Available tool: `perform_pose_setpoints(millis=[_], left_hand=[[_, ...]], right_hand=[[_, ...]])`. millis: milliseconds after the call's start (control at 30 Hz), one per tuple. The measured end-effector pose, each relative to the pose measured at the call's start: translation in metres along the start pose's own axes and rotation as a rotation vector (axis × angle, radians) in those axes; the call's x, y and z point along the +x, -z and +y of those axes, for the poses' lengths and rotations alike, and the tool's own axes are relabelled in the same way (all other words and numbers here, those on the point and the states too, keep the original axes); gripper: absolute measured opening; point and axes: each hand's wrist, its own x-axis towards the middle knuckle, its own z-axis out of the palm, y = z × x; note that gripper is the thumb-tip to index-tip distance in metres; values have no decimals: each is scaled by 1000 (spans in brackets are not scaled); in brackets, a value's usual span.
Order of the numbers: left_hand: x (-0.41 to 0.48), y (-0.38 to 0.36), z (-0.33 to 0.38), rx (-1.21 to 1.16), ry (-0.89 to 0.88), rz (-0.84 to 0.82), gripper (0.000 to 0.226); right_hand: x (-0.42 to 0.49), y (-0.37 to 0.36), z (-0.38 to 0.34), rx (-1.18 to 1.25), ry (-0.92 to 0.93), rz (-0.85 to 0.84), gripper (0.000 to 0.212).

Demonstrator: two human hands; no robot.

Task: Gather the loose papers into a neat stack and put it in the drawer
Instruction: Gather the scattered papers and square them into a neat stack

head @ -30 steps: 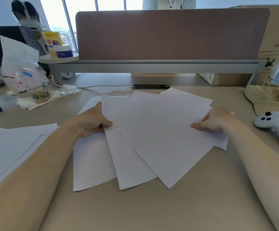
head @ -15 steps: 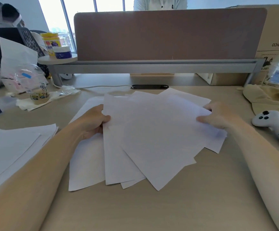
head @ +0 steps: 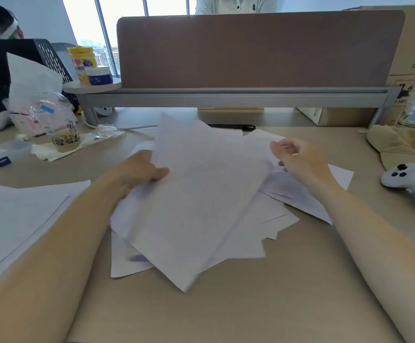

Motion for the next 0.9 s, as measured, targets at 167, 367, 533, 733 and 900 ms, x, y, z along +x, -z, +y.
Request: perform_pose_setpoints(millis=[167, 367, 533, 733, 900], left_hand=[[3, 33, -23, 114, 172, 61, 29], [-6, 19, -10, 326, 104, -65, 21], [-10, 15, -2, 537, 31, -106, 23], [-7, 12, -3, 491, 21, -78, 14], [-8, 13, -6, 147, 86, 47, 19]], right_hand=[[5, 32, 26, -631, -119, -138, 75], [-1, 33, 19, -681, -127, -300, 106], [-8, 23, 9, -695, 39, -503, 73], [-13, 21, 6, -742, 75, -461, 68], [-19, 17, -6, -824, 93, -507, 64]])
